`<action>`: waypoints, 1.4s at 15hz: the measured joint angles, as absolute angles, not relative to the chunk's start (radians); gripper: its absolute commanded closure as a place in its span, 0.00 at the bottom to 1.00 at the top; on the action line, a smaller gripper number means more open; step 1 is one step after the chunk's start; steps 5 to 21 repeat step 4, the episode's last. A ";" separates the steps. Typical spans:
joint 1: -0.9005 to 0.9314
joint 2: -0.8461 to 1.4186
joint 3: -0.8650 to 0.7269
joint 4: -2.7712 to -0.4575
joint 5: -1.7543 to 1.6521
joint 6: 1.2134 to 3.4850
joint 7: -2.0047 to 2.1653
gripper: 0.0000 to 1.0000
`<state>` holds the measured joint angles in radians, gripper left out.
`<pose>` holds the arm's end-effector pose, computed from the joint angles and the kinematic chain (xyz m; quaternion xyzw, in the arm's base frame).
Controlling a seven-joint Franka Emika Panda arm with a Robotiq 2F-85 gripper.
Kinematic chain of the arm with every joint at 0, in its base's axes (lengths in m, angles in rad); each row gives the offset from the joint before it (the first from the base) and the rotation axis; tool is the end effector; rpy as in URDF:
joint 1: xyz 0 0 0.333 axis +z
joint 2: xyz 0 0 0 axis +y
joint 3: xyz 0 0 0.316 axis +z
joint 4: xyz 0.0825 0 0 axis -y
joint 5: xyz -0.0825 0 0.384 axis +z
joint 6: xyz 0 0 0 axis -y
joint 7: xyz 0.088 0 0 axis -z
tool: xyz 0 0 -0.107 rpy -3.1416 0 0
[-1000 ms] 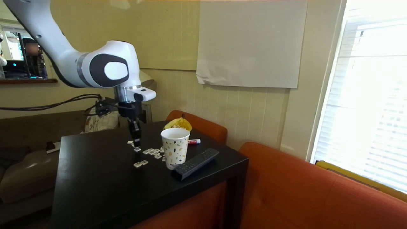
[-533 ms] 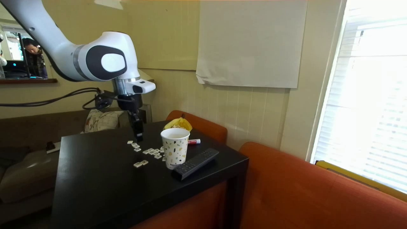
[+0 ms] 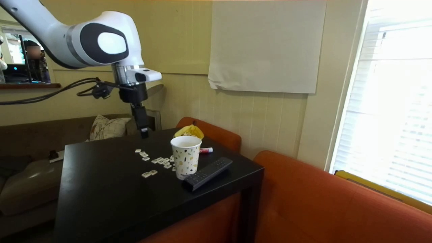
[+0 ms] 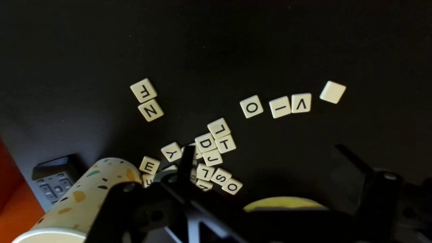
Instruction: Put one tile in the coffee cup.
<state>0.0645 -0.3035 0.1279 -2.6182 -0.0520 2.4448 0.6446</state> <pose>0.4164 0.0798 0.3642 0.9756 -0.2068 0.0730 0.0082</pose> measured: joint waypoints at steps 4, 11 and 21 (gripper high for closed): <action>0.063 -0.404 0.132 -2.622 -0.050 2.350 0.662 0.00; 0.063 -0.404 0.132 -2.622 -0.050 2.350 0.662 0.00; 0.063 -0.404 0.132 -2.622 -0.050 2.350 0.662 0.00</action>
